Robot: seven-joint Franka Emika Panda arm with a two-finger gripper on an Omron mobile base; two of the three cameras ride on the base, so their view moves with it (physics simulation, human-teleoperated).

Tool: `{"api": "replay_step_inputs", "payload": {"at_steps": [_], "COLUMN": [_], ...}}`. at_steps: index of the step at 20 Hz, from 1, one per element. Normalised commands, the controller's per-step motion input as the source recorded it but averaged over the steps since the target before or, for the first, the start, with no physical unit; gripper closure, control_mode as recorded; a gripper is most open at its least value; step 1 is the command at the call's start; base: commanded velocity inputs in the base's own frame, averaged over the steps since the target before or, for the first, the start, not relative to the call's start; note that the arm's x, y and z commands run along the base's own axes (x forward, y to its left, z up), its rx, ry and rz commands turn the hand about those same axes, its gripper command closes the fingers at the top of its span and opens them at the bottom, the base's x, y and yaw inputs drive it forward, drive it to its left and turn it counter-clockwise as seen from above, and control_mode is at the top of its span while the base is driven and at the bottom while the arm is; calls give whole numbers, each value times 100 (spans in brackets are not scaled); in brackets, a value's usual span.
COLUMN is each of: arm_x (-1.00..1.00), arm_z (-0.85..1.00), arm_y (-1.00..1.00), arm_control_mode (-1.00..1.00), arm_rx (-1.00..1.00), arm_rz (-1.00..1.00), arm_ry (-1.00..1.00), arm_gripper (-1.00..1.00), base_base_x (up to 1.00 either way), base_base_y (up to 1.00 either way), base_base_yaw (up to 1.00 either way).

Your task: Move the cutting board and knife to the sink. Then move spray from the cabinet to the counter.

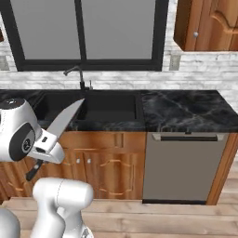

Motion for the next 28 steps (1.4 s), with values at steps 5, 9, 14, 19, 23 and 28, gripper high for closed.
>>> {"api": "replay_step_inputs", "payload": {"at_steps": [5,9,14,19,23,28], "arm_x": [0,0,0,0,0,0], "arm_z": [0,0,0,0,0,0], "arm_y": [0,0,0,0,0,0], "arm_control_mode": [100,100,100,100,100,100], "arm_rx": [0,0,0,0,0,0], "arm_rz": [0,0,0,0,0,0], "arm_ry": [0,0,0,0,0,0], "arm_gripper": [100,100,100,100,100,100], "base_base_x": [2,39,70,90,90,81], "base_base_y": [63,14,37,82,51,4], "base_base_yaw": [0,0,0,-2,0,4]}}
